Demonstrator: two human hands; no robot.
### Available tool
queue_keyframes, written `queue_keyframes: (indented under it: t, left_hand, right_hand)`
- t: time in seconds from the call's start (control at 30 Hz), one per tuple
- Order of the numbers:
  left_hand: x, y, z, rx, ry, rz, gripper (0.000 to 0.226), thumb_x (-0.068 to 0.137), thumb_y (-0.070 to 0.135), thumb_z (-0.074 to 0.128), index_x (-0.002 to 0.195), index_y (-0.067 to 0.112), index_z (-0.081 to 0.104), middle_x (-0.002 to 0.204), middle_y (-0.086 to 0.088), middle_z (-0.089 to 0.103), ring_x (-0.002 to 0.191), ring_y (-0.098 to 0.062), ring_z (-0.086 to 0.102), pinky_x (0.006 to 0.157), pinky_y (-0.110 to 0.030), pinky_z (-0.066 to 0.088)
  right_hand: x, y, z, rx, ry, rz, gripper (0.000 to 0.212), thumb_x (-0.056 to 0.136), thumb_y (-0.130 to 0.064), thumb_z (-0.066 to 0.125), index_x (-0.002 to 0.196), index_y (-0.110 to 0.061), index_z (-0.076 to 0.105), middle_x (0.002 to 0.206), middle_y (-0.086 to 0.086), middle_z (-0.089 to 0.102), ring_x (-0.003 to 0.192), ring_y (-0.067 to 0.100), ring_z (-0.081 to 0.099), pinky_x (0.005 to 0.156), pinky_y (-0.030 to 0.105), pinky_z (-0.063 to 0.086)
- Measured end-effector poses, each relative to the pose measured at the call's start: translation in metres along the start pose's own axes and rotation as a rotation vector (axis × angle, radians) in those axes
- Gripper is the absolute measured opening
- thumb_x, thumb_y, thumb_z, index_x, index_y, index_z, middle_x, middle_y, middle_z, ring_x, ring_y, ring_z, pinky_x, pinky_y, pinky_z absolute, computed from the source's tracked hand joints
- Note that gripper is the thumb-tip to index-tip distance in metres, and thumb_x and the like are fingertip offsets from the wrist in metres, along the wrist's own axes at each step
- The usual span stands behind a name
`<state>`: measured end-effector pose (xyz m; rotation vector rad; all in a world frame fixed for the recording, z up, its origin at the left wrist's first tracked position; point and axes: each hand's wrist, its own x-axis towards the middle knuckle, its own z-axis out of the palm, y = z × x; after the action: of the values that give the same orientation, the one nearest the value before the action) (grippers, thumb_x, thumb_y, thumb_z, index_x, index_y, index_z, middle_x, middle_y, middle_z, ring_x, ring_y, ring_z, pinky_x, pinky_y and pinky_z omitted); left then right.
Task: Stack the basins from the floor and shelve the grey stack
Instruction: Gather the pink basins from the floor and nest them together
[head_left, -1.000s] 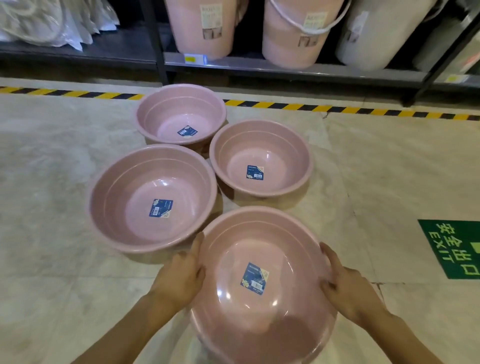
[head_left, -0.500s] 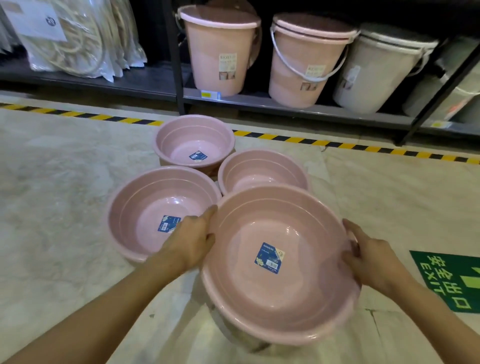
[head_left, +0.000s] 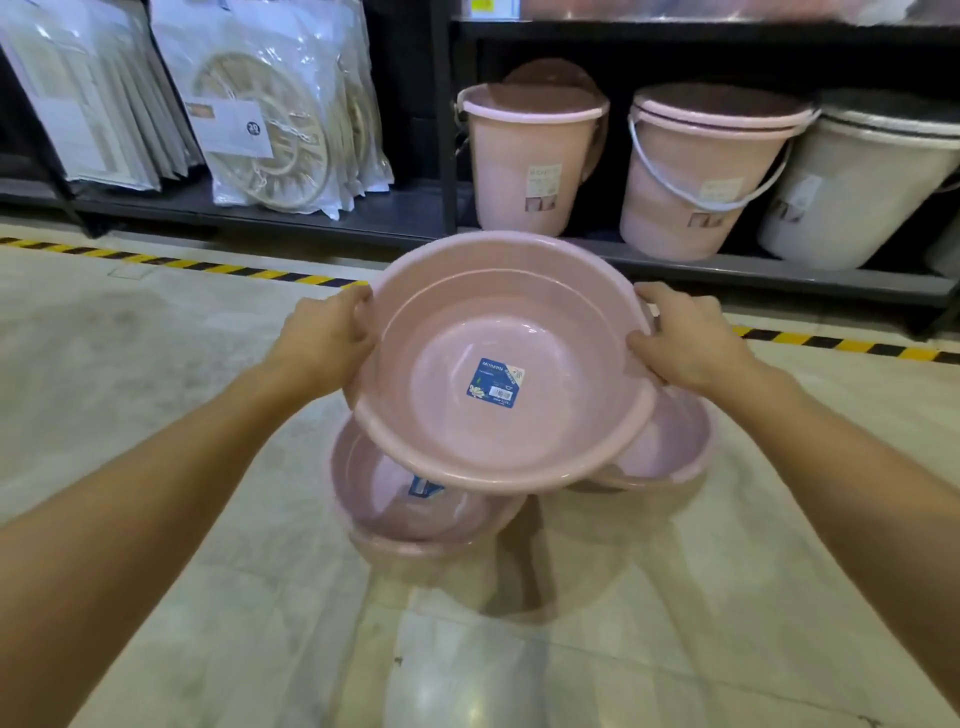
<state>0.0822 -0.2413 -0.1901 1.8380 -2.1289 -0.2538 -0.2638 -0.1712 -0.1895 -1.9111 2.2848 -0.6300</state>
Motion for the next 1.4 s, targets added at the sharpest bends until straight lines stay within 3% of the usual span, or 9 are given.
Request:
queue_keyframes:
  t: [0.17, 0.3, 0.43, 0.6, 0.8, 1.0, 1.13, 1.3, 1.4]
  left_hand:
    - [0.006, -0.059, 0.022, 0.01, -0.001, -0.083, 0.041, 0.099, 0.015, 0.049, 0.139, 0.015, 0.05, 0.11, -0.022, 0.068, 0.096, -0.04, 0.065, 0.075, -0.042, 0.05]
    - [-0.008, -0.099, 0.051, 0.026, -0.067, -0.07, 0.048, 0.093, 0.013, 0.049, 0.14, 0.007, 0.044, 0.102, -0.026, 0.064, 0.094, -0.045, 0.061, 0.077, -0.045, 0.049]
    - [-0.017, -0.123, 0.085, 0.034, -0.119, -0.097, 0.05, 0.092, 0.014, 0.051, 0.14, 0.007, 0.042, 0.102, -0.025, 0.061, 0.092, -0.044, 0.06, 0.081, -0.049, 0.051]
    - [-0.014, -0.14, 0.125, 0.056, -0.146, -0.128, 0.05, 0.094, 0.017, 0.049, 0.143, 0.014, 0.037, 0.102, -0.019, 0.059, 0.091, -0.04, 0.06, 0.08, -0.049, 0.052]
    - [-0.021, -0.147, 0.162, 0.185, -0.214, -0.149, 0.052, 0.097, 0.022, 0.046, 0.146, 0.02, 0.031, 0.107, -0.015, 0.059, 0.094, -0.036, 0.062, 0.072, -0.043, 0.05]
    - [-0.019, -0.158, 0.183, 0.176, -0.236, -0.207, 0.044, 0.097, 0.023, 0.043, 0.139, 0.023, 0.033, 0.092, -0.005, 0.049, 0.076, -0.03, 0.051, 0.066, -0.041, 0.041]
    - [-0.018, -0.164, 0.189, 0.131, -0.257, -0.221, 0.045, 0.096, 0.02, 0.044, 0.139, 0.023, 0.032, 0.09, -0.005, 0.051, 0.075, -0.031, 0.052, 0.066, -0.042, 0.041]
    - [-0.023, -0.167, 0.198, 0.046, -0.273, -0.246, 0.055, 0.096, 0.019, 0.044, 0.148, 0.027, 0.025, 0.085, -0.008, 0.056, 0.077, -0.033, 0.056, 0.071, -0.045, 0.048]
    - [-0.026, -0.166, 0.2, -0.059, -0.297, -0.282, 0.067, 0.099, 0.02, 0.041, 0.157, 0.034, 0.012, 0.077, -0.005, 0.054, 0.073, -0.029, 0.057, 0.073, -0.042, 0.047]
  right_hand:
    - [0.023, -0.033, 0.06, -0.063, -0.073, -0.074, 0.044, 0.088, -0.019, 0.057, 0.132, -0.014, 0.054, 0.109, 0.022, 0.066, 0.092, 0.039, 0.057, 0.075, 0.041, 0.047]
    - [0.019, -0.044, 0.106, -0.084, -0.104, -0.058, 0.037, 0.091, -0.02, 0.056, 0.127, -0.015, 0.053, 0.098, 0.019, 0.067, 0.077, 0.032, 0.054, 0.066, 0.037, 0.046]
    - [0.003, -0.036, 0.147, -0.022, -0.179, -0.087, 0.026, 0.09, -0.019, 0.053, 0.115, -0.011, 0.053, 0.09, 0.016, 0.065, 0.083, 0.038, 0.061, 0.066, 0.038, 0.048]
    - [-0.004, -0.026, 0.183, -0.009, -0.218, -0.092, 0.029, 0.093, -0.02, 0.05, 0.12, -0.01, 0.051, 0.097, 0.022, 0.065, 0.088, 0.041, 0.061, 0.074, 0.043, 0.052]
    - [-0.013, -0.015, 0.207, -0.121, -0.254, -0.047, 0.026, 0.095, -0.021, 0.048, 0.116, -0.006, 0.047, 0.096, 0.025, 0.065, 0.088, 0.043, 0.062, 0.071, 0.042, 0.05]
    - [-0.007, -0.012, 0.232, -0.163, -0.249, -0.041, 0.024, 0.096, -0.02, 0.046, 0.114, -0.004, 0.049, 0.092, 0.025, 0.065, 0.083, 0.042, 0.062, 0.066, 0.04, 0.041]
    - [-0.01, -0.011, 0.244, -0.194, -0.254, -0.033, 0.023, 0.097, -0.021, 0.046, 0.113, -0.005, 0.049, 0.095, 0.023, 0.067, 0.085, 0.042, 0.064, 0.069, 0.042, 0.046]
    - [-0.014, -0.005, 0.254, -0.184, -0.282, 0.002, 0.034, 0.097, -0.027, 0.048, 0.126, -0.008, 0.045, 0.096, 0.022, 0.065, 0.087, 0.042, 0.063, 0.07, 0.043, 0.05]
    - [-0.016, -0.003, 0.258, -0.124, -0.321, 0.054, 0.044, 0.098, -0.03, 0.049, 0.137, -0.014, 0.038, 0.095, 0.024, 0.065, 0.088, 0.043, 0.062, 0.071, 0.043, 0.048]
